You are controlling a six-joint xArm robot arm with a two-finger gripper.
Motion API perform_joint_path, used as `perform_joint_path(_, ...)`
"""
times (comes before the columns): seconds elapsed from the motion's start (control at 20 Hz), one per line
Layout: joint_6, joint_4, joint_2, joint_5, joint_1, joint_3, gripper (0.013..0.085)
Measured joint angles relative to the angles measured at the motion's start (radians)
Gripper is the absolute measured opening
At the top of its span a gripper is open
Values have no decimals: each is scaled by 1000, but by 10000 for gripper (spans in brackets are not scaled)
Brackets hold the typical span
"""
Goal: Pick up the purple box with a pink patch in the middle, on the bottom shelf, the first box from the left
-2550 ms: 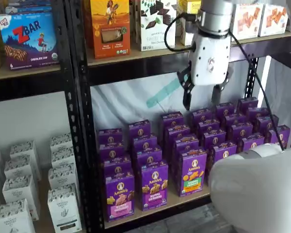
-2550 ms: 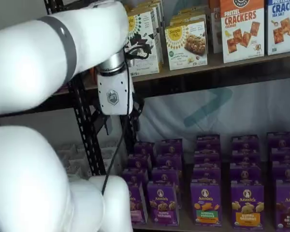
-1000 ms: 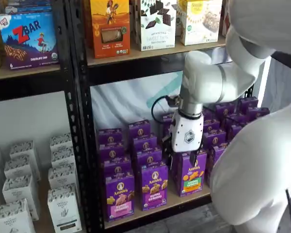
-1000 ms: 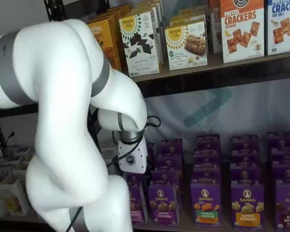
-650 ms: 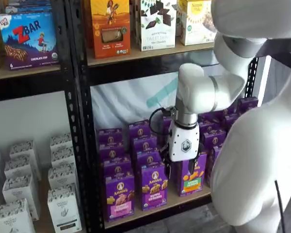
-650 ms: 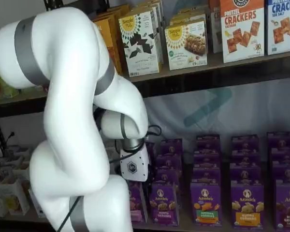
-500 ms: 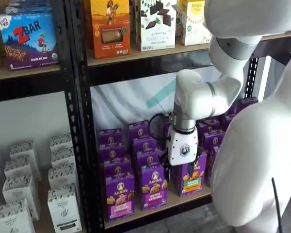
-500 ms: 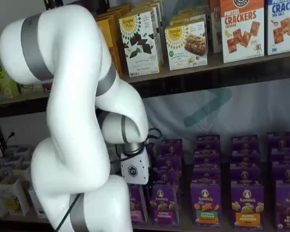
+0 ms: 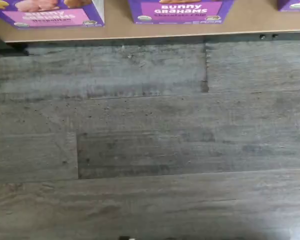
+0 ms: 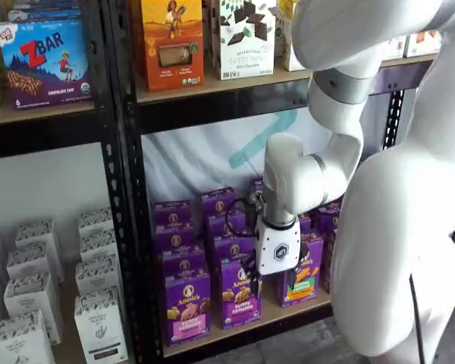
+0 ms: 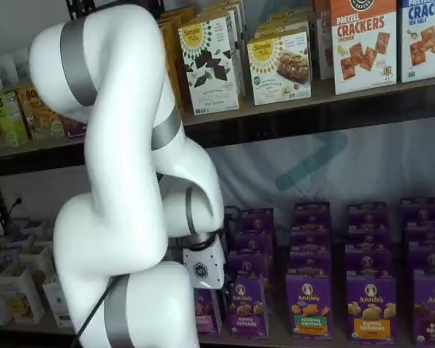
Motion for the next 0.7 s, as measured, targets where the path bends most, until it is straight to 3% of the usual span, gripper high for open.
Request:
perform_joint_path(0.25,2,31,106,-68,33,-45,850)
perform_joint_path(0.45,70,-23,191,-86,50,-104,850)
perform_joint_path(0.7,63,27,297,-113,92,-175,850)
